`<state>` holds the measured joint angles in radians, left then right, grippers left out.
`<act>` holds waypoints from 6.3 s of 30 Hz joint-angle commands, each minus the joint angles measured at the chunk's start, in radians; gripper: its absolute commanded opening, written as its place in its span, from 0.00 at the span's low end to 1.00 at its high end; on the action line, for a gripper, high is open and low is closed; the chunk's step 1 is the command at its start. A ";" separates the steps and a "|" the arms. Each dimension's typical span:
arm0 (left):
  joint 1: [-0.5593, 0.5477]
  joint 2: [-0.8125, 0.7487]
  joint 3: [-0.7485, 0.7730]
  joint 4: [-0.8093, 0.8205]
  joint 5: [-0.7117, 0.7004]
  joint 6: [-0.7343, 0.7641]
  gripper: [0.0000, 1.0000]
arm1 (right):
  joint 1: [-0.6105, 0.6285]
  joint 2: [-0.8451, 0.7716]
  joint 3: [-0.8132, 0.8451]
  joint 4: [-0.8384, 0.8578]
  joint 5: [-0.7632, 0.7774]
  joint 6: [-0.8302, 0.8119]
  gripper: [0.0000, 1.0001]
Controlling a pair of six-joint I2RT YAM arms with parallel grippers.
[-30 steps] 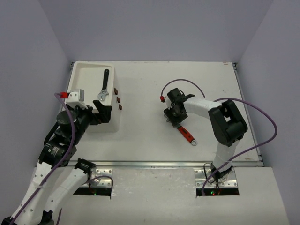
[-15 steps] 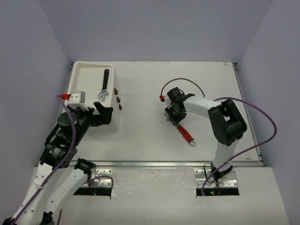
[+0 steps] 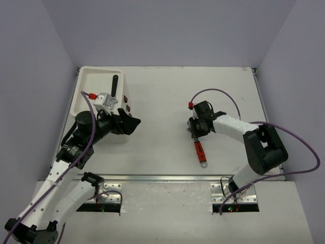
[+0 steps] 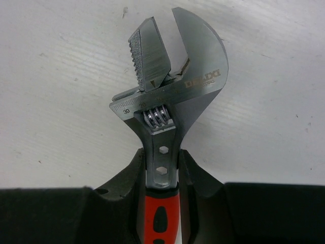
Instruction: Sort the tools into containers
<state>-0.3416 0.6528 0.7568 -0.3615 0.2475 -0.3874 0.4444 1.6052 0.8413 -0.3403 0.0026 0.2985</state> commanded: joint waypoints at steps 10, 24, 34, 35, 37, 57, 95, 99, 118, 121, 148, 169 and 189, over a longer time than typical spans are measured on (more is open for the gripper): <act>-0.215 0.034 -0.151 0.353 0.096 -0.084 1.00 | -0.072 -0.279 -0.146 0.339 -0.163 0.194 0.00; -0.558 0.401 -0.249 0.806 -0.347 0.033 0.99 | -0.073 -0.479 -0.166 0.381 -0.226 0.273 0.00; -0.619 0.696 -0.079 0.922 -0.243 0.029 0.94 | -0.072 -0.640 -0.173 0.375 -0.212 0.374 0.00; -0.620 0.711 -0.074 0.942 -0.209 0.022 0.92 | -0.073 -0.648 -0.172 0.374 -0.216 0.376 0.00; -0.628 0.752 -0.052 0.955 -0.175 0.010 0.87 | -0.073 -0.658 -0.170 0.378 -0.230 0.390 0.00; -0.651 0.915 0.098 0.901 -0.119 -0.005 0.00 | -0.072 -0.773 -0.160 0.365 -0.306 0.447 0.00; -0.369 0.408 0.563 0.045 -0.692 0.131 0.00 | -0.073 -0.952 -0.175 0.142 -0.056 0.218 0.98; -0.249 0.396 0.645 -0.098 -0.761 0.125 0.00 | -0.073 -0.956 -0.182 0.131 -0.048 0.198 0.99; 0.237 0.479 0.616 -0.188 -0.499 0.249 0.00 | -0.073 -0.964 -0.174 0.113 -0.076 0.157 0.99; 0.250 0.496 0.612 -0.203 -0.524 0.249 0.00 | -0.073 -0.963 -0.182 0.113 -0.078 0.145 0.99; 0.342 0.526 0.461 -0.048 -0.389 0.265 0.00 | -0.073 -0.956 -0.194 0.116 -0.127 0.129 0.99; 0.407 0.470 0.383 -0.046 -0.507 0.043 0.00 | -0.073 -0.952 -0.197 0.124 -0.159 0.134 0.99; 0.406 0.405 0.340 -0.001 -0.485 -0.067 0.64 | -0.072 -0.949 -0.202 0.126 -0.171 0.131 0.99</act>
<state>0.0540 1.1071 1.0676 -0.4002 -0.2254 -0.4457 0.3706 0.6556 0.6361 -0.2489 -0.1589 0.4442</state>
